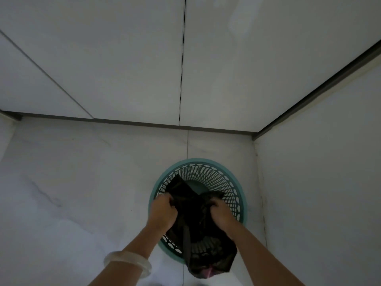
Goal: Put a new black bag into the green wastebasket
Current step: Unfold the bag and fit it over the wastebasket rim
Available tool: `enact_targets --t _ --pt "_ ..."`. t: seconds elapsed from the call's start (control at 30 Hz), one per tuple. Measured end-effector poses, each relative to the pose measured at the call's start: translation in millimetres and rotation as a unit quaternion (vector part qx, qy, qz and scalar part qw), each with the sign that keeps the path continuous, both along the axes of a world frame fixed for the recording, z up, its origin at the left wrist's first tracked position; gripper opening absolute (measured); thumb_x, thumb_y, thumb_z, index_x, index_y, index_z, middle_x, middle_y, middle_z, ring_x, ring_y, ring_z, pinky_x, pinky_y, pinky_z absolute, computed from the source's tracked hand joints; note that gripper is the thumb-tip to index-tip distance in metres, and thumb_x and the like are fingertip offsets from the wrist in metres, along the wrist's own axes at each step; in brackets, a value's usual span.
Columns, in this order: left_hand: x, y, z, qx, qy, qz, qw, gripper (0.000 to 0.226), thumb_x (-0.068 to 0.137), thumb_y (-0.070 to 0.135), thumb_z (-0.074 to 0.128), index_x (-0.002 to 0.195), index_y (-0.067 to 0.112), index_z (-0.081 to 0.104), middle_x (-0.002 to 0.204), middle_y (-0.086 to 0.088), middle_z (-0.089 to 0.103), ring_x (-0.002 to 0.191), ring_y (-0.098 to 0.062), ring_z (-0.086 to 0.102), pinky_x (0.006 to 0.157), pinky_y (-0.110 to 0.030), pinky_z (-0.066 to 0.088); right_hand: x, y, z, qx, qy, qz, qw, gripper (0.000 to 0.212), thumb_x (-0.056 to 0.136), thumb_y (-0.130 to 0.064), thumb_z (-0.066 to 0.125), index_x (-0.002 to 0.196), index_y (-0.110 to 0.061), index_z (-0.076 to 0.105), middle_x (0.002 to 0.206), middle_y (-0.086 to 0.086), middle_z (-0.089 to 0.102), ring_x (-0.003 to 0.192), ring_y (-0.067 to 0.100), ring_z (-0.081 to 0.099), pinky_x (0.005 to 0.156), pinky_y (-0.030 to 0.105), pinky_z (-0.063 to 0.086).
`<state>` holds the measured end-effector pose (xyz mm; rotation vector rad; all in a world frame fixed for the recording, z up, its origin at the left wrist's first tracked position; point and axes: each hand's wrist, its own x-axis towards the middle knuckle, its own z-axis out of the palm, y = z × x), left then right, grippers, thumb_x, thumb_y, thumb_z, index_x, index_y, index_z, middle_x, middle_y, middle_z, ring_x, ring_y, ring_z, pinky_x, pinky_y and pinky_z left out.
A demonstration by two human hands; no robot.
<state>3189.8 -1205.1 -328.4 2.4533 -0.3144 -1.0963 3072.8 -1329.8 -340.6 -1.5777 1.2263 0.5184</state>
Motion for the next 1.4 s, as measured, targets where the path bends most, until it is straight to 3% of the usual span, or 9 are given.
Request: enact_targets --t 0.17,0.3,0.43,0.63,0.87,1.0,1.13,1.23,1.4 --pt "51.3 -18.9 24.4 -0.044 -0.094 0.062 0.993 0.017 0.079 0.007 0.066 0.094 0.001 0.061 0.091 -0.019 0.065 0.083 -0.032 0.06 0.073 -0.035 0.044 -8.3 -81.8 40.6 -0.288 -0.079 -0.076 0.951 0.026 0.076 0.007 0.055 0.094 -0.004 0.07 0.098 0.018 0.07 0.093 0.029 0.064 0.078 0.022 0.04" --pt "77.0 -31.8 34.3 -0.116 0.041 0.138 0.983 0.017 0.074 0.007 0.074 0.087 -0.001 0.069 0.084 -0.017 0.064 0.076 -0.025 0.06 0.072 -0.033 0.055 -16.2 -116.8 57.0 -0.178 -0.049 0.083 0.979 0.021 0.076 -0.004 0.069 0.096 -0.008 0.07 0.087 0.006 0.065 0.084 0.018 0.058 0.073 0.023 0.041" --pt "90.2 -31.1 35.7 -0.176 0.253 0.232 0.922 0.025 0.085 0.003 0.061 0.109 -0.003 0.062 0.095 -0.017 0.063 0.075 -0.022 0.062 0.058 -0.021 0.059 -14.0 -127.9 59.9 -0.076 -0.102 -0.028 0.992 0.013 0.086 -0.01 0.061 0.084 -0.006 0.073 0.074 0.007 0.068 0.069 0.019 0.063 0.064 0.027 0.047" --pt "111.2 -40.2 -2.4 -0.112 0.089 0.272 0.952 0.021 0.092 0.013 0.05 0.082 0.004 0.066 0.092 -0.018 0.059 0.084 -0.028 0.056 0.074 -0.036 0.047 19.7 -141.7 30.9 0.058 -0.032 -0.366 0.928 0.027 0.088 -0.016 0.046 0.1 0.001 0.063 0.088 0.012 0.064 0.082 0.032 0.062 0.072 0.037 0.051" --pt "112.9 -13.8 -56.8 0.031 0.132 0.277 0.951 0.042 0.086 0.011 0.056 0.12 -0.013 0.052 0.12 -0.03 0.059 0.107 -0.042 0.06 0.087 -0.045 0.051 15.1 -139.1 -40.5 -0.084 0.07 -0.231 0.967 0.017 0.081 -0.014 0.06 0.069 -0.003 0.058 0.09 0.02 0.066 0.082 0.031 0.064 0.063 0.034 0.052" --pt "94.5 5.3 -60.4 0.003 0.247 0.383 0.89 0.023 0.081 0.013 0.068 0.093 -0.005 0.061 0.085 -0.018 0.064 0.047 -0.024 0.065 0.043 -0.028 0.053 -13.3 -128.1 -47.3 -0.115 0.144 -0.142 0.973 0.031 0.076 -0.021 0.071 0.056 -0.008 0.052 0.059 0.009 0.057 0.057 0.024 0.057 0.046 0.027 0.044" --pt "103.5 -10.4 -50.9 -0.067 0.244 0.43 0.867 0.039 0.085 0.011 0.059 0.118 -0.008 0.056 0.12 -0.025 0.062 0.093 -0.034 0.063 0.092 -0.047 0.052 -3.5 -131.1 -29.6 -0.06 -0.023 -0.272 0.96 0.011 0.076 -0.012 0.069 0.067 -0.011 0.063 0.067 0.008 0.062 0.061 0.021 0.059 0.056 0.027 0.048" --pt "118.2 -26.3 -47.6 -0.083 0.203 0.394 0.893 0.045 0.083 0.012 0.061 0.122 -0.008 0.053 0.122 -0.023 0.061 0.101 -0.033 0.061 0.093 -0.044 0.05 9.3 -148.2 -25.3 -0.063 -0.05 -0.322 0.943 0.01 0.081 -0.013 0.063 0.072 -0.011 0.061 0.074 0.009 0.059 0.059 0.02 0.053 0.051 0.026 0.043" --pt "97.3 -9.5 -55.8 0.001 0.22 0.272 0.937 0.016 0.085 0.004 0.053 0.096 -0.004 0.061 0.089 -0.014 0.056 0.072 -0.027 0.053 0.07 -0.038 0.049 -25.1 -136.1 -50.3 -0.197 0.136 -0.007 0.971 0.034 0.084 -0.007 0.056 0.054 -0.013 0.04 0.068 0.007 0.05 0.069 0.02 0.053 0.058 0.026 0.038"
